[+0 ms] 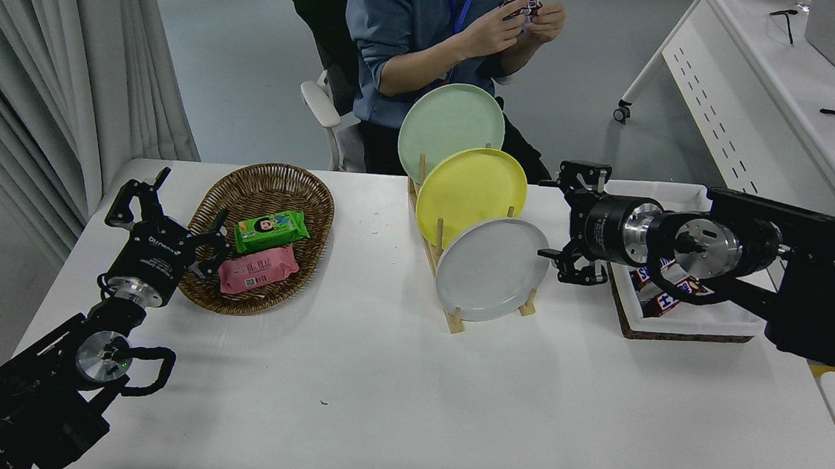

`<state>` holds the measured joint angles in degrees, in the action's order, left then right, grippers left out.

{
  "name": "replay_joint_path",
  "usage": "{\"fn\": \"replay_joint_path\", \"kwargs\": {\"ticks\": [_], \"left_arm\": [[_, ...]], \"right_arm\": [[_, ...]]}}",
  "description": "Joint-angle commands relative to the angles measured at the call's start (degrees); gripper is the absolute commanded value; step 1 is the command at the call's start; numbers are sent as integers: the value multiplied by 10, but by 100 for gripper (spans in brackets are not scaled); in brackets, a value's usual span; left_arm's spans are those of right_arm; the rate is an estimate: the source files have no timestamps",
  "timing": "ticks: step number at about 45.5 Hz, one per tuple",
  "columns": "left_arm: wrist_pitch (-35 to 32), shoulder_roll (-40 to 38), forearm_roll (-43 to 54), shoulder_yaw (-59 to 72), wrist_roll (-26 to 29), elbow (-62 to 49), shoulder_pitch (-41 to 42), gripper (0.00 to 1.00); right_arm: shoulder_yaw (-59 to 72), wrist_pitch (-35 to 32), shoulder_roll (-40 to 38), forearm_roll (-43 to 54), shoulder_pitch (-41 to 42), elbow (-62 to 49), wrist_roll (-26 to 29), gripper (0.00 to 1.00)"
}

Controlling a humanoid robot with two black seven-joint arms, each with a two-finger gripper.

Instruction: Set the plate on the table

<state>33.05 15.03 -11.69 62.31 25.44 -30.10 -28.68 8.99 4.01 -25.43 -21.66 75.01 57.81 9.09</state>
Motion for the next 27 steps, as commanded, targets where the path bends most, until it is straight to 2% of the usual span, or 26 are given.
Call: {"fn": "replay_joint_path", "kwargs": {"ticks": [1, 7, 27], "left_arm": [[1, 0, 0, 0, 0, 0, 0, 100], [0, 0, 0, 0, 0, 0, -1, 100], [1, 0, 0, 0, 0, 0, 0, 100]], "right_arm": [[-3, 8, 32, 7, 0, -29, 3, 97], [-6, 30, 48, -21, -3, -41, 2, 97], [-15, 34, 92, -32, -11, -75, 2, 99]]}}
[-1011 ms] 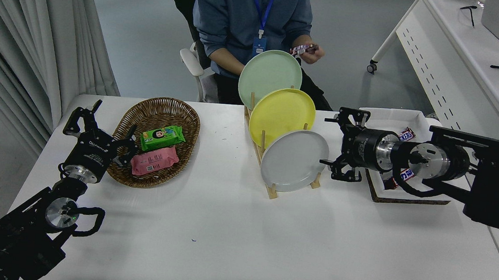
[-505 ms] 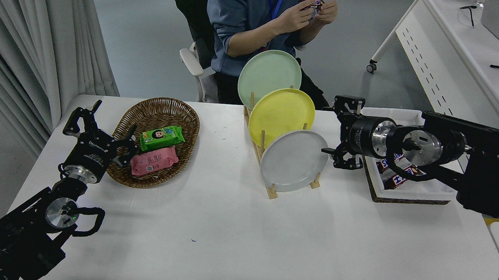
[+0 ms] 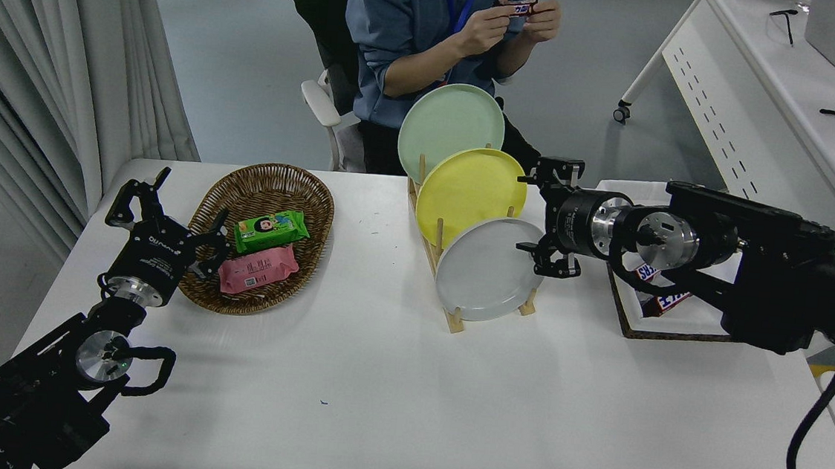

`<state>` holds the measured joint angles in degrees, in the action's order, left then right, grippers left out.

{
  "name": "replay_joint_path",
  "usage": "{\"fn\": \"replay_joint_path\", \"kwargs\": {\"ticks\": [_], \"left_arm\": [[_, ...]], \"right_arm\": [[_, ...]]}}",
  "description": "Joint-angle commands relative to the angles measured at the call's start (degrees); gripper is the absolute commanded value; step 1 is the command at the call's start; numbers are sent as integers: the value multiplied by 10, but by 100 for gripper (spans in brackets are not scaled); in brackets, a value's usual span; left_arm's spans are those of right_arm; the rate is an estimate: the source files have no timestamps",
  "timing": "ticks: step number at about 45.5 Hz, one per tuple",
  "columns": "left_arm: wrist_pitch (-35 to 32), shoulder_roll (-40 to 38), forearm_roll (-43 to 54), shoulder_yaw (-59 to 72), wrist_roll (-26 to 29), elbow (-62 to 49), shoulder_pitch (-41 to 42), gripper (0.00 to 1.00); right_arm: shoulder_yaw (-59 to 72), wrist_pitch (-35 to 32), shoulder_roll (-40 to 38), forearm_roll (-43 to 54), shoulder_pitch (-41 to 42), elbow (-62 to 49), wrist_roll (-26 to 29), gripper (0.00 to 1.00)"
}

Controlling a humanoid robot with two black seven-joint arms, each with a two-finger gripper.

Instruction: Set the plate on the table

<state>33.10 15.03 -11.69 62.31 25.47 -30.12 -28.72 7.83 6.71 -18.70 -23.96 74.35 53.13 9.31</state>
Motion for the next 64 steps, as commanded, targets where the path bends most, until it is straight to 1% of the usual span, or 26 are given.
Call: {"fn": "replay_joint_path", "kwargs": {"ticks": [1, 18, 20, 23, 25, 27, 28, 39, 43, 47, 50, 53, 64], "left_arm": [[0, 0, 0, 0, -1, 0, 1, 100], [0, 0, 0, 0, 0, 1, 0, 100], [0, 0, 0, 0, 0, 0, 1, 100], [0, 0, 0, 0, 0, 0, 0, 100], [0, 0, 0, 0, 0, 0, 1, 100], [0, 0, 0, 0, 0, 0, 0, 100], [0, 0, 0, 0, 0, 0, 1, 100], [0, 0, 0, 0, -1, 1, 1, 100], [0, 0, 0, 0, 0, 0, 1, 100], [0, 0, 0, 0, 0, 0, 1, 100], [0, 0, 0, 0, 0, 0, 1, 100], [0, 0, 0, 0, 0, 1, 0, 100], [0, 0, 0, 0, 0, 0, 0, 100]], "right_arm": [[-4, 7, 28, -12, -6, -35, 0, 99], [-7, 2, 40, -15, -11, -58, 0, 99], [-7, 5, 43, -16, -11, -58, 0, 98], [-8, 6, 44, -18, -11, -58, 0, 89], [-9, 6, 44, -23, -11, -58, 0, 86], [-10, 6, 43, -25, -10, -58, 0, 77], [-10, 5, 43, -26, -9, -58, 0, 75], [-11, 4, 39, -28, -7, -58, 13, 75], [-11, 4, 39, -28, -7, -58, 21, 67], [-11, 4, 39, -28, -8, -58, 34, 65], [-11, 4, 38, -31, -9, -58, 53, 62], [-11, 3, 38, -35, -9, -58, 62, 62], [-28, 1, 38, -33, -8, -58, 63, 62]]}}
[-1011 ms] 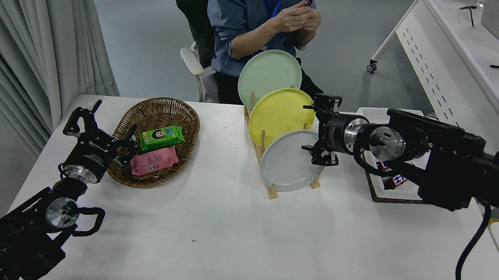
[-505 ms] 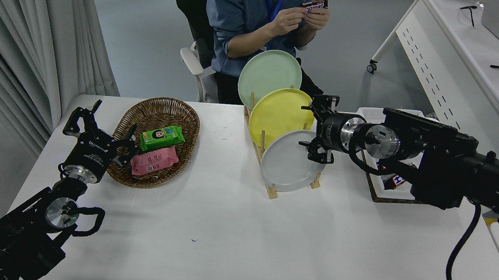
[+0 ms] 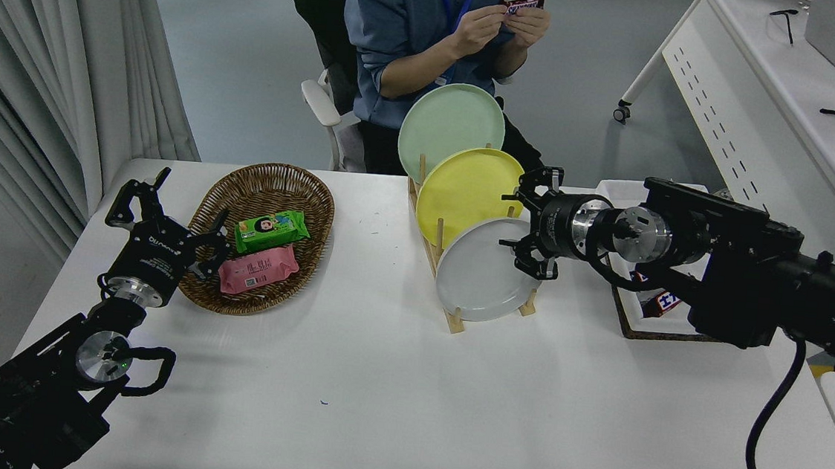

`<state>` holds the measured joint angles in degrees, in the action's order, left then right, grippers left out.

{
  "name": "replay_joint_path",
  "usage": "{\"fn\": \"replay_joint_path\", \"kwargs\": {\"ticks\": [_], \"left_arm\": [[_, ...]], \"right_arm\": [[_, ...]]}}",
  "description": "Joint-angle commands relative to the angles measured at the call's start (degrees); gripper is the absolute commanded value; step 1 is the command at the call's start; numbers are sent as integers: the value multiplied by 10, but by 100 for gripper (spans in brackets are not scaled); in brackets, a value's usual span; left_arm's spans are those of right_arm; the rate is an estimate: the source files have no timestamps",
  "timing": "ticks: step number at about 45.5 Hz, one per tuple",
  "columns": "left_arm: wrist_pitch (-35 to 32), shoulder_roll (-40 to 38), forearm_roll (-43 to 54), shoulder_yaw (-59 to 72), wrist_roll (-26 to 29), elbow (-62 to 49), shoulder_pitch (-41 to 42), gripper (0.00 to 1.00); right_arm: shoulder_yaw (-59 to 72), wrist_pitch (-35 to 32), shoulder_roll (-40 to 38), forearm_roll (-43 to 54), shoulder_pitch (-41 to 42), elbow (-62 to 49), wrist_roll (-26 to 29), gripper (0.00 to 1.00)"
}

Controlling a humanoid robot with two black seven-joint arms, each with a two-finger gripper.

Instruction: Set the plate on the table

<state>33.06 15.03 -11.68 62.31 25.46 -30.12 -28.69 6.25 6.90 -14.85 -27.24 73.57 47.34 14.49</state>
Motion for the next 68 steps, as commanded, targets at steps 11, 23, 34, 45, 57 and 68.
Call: {"fn": "replay_joint_path", "kwargs": {"ticks": [11, 23, 34, 45, 57, 68], "left_arm": [[0, 0, 0, 0, -1, 0, 0, 100], [0, 0, 0, 0, 0, 0, -1, 100], [0, 0, 0, 0, 0, 0, -1, 100], [1, 0, 0, 0, 0, 0, 0, 100], [1, 0, 0, 0, 0, 1, 0, 100], [0, 0, 0, 0, 0, 0, -1, 100]], "right_arm": [[-12, 2, 2, -1, 0, -10, 12, 50], [-19, 4, 2, -4, 0, -12, 13, 47], [-21, 5, 3, -4, 1, -20, 15, 43], [-26, 5, 3, -4, 1, -27, 19, 39], [-29, 6, 3, -4, 0, -28, 26, 35], [-29, 7, 3, -4, 0, -28, 29, 34]]}}
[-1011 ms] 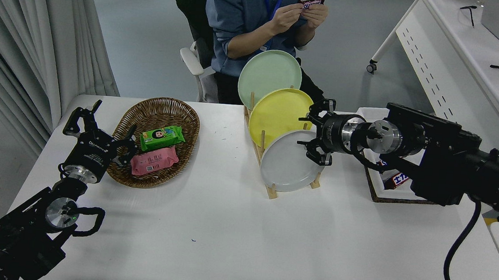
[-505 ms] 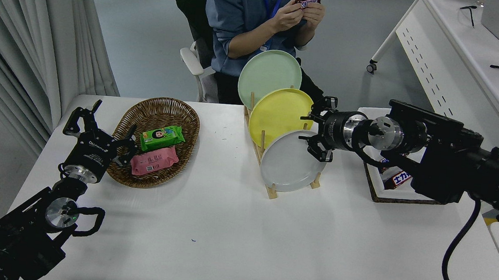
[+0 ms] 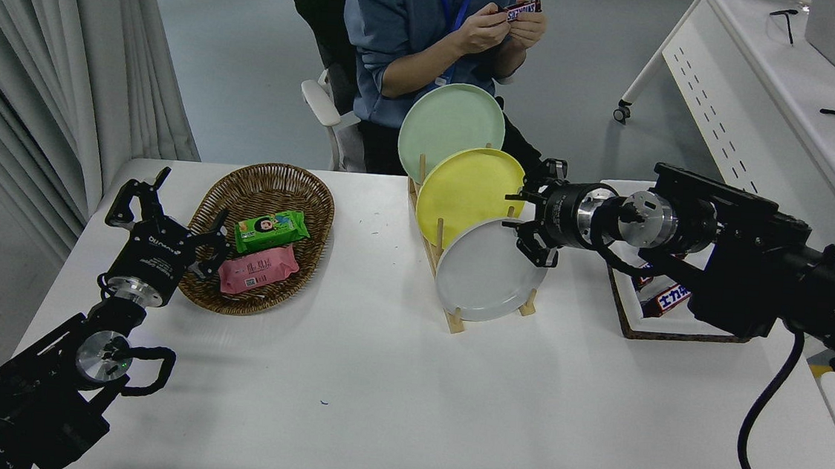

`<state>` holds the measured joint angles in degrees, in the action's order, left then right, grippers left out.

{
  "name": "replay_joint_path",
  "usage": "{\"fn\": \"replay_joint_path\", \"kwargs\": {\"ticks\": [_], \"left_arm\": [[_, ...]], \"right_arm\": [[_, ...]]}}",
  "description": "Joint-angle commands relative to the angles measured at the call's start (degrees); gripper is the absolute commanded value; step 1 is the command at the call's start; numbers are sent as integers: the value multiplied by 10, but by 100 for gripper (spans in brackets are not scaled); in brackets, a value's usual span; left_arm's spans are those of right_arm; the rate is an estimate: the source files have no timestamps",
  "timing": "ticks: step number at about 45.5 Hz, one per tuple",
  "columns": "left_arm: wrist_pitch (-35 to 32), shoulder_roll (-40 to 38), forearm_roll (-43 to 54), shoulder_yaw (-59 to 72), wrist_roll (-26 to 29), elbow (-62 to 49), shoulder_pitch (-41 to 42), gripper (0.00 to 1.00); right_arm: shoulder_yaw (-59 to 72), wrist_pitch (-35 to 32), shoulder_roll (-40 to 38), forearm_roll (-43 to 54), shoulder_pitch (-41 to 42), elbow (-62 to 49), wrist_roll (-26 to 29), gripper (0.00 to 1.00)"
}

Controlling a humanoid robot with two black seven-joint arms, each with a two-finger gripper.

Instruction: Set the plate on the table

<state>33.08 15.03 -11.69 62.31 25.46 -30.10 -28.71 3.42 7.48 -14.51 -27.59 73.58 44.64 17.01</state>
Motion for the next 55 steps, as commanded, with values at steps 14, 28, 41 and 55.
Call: {"fn": "replay_joint_path", "kwargs": {"ticks": [14, 28, 41, 55], "left_arm": [[0, 0, 1, 0, 0, 0, 0, 100], [0, 0, 0, 0, 0, 0, 0, 100], [0, 0, 0, 0, 0, 0, 0, 100], [1, 0, 0, 0, 0, 0, 0, 100]], "right_arm": [[-2, 1, 1, 0, 0, -10, 7, 28], [-3, 1, 1, 0, 0, -10, 19, 20], [-8, 1, 1, 0, 0, -10, 22, 20], [-9, 1, 2, 0, 0, -11, 24, 17]]}}
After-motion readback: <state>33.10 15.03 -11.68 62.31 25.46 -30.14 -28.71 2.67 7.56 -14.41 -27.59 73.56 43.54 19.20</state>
